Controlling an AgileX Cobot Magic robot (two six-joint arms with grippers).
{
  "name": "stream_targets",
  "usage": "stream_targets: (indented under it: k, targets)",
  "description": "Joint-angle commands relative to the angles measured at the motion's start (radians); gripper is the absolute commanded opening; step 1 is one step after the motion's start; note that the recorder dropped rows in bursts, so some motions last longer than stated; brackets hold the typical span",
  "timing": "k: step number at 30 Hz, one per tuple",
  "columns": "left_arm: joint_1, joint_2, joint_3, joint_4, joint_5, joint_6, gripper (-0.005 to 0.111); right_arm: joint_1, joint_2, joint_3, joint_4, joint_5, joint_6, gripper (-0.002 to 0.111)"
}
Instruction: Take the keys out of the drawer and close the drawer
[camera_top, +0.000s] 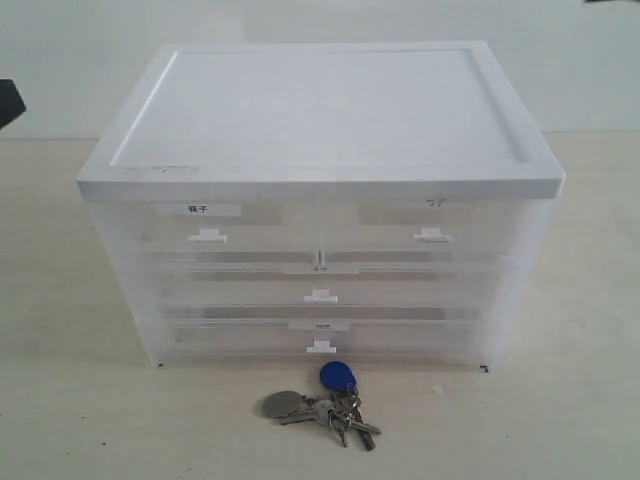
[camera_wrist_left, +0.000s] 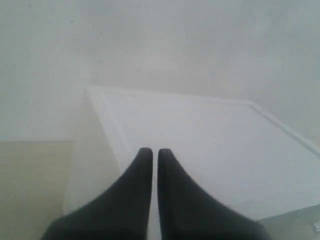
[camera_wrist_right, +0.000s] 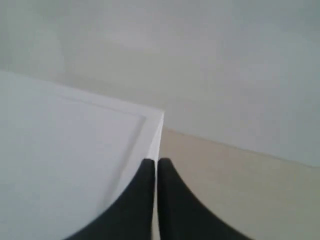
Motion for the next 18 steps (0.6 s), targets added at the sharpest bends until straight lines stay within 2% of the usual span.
stream_targets:
  k: [1, 6, 13, 18]
  targets:
    - [-0.009, -0.204, 0.040, -0.011, 0.012, -0.003, 0.005, 0.015, -0.219, 0.057, -0.002, -0.005, -0.001, 0.000]
    - [-0.009, -0.454, 0.060, 0.048, 0.019, -0.003, 0.005, 0.076, -0.537, 0.242, -0.002, -0.109, -0.001, 0.000]
    - [-0.009, -0.641, 0.098, 0.102, 0.019, -0.038, 0.005, 0.123, -0.864, 0.371, -0.002, -0.093, -0.003, 0.000]
    - [-0.009, -0.739, 0.125, 0.102, 0.019, -0.141, 0.005, 0.123, -1.024, 0.425, -0.010, -0.048, -0.005, 0.000]
